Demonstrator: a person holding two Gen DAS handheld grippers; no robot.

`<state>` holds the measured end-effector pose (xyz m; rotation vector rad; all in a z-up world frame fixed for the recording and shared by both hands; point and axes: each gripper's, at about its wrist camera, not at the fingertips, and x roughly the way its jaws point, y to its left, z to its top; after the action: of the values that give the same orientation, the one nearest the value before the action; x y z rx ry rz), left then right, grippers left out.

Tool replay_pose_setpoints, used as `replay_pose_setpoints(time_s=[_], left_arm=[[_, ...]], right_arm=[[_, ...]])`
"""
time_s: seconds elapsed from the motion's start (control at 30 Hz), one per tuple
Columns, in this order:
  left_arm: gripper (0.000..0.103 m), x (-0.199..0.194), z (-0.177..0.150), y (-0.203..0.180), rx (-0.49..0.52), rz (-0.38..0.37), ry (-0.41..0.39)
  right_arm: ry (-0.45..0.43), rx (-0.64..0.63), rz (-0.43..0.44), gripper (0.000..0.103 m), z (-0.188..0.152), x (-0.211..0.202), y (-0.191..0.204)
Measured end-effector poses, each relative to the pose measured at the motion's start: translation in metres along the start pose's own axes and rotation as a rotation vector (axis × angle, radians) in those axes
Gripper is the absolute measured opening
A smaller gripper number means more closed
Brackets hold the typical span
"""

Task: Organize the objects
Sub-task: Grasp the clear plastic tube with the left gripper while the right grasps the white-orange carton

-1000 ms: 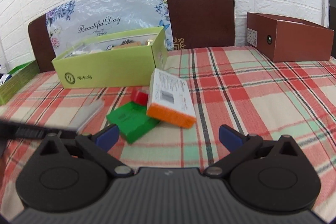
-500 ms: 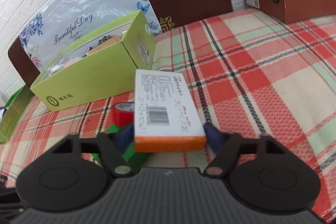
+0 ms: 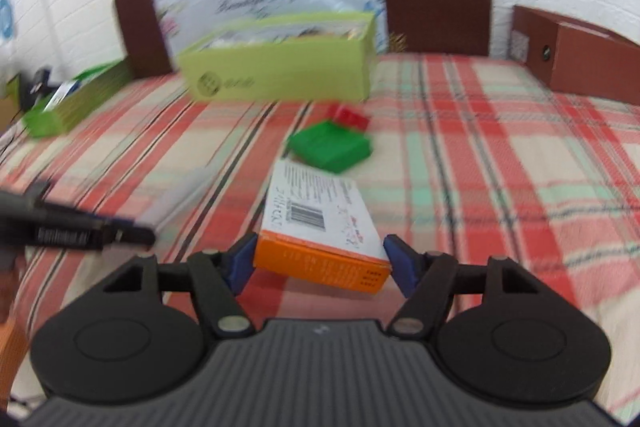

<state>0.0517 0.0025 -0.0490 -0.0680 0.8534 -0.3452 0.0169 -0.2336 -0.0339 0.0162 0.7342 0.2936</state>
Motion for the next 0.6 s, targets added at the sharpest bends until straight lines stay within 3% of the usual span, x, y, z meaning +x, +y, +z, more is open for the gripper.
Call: replay_pose_setpoints(time_s=[0.1, 0.13, 0.17, 0.23, 0.3, 0.6], left_arm=[[0.03, 0.0, -0.006, -0.003, 0.005, 0.029, -0.002], [0.03, 0.003, -0.005, -0.003, 0.002, 0.034, 0.0], [0.031, 0.004, -0.002, -0.004, -0.003, 0.037, -0.001], [0.037, 0.008, 0.004, -0.005, -0.006, 0.03, -0.007], [0.05, 0.012, 0.008, -0.007, -0.009, 0.037, -0.011], [0.051, 0.022, 0.013, -0.013, 0.007, 0.068, -0.019]], right_arm=[[0.073, -0.009, 0.053, 0.074, -0.021, -0.004, 0.014], [0.081, -0.015, 0.062, 0.085, -0.024, -0.004, 0.018], [0.077, -0.018, 0.057, 0.089, -0.025, -0.004, 0.021], [0.065, -0.031, 0.036, 0.089, -0.021, -0.002, 0.025], [0.045, -0.033, 0.026, 0.089, -0.015, -0.001, 0.026], [0.057, -0.068, 0.049, 0.089, -0.015, 0.012, 0.032]])
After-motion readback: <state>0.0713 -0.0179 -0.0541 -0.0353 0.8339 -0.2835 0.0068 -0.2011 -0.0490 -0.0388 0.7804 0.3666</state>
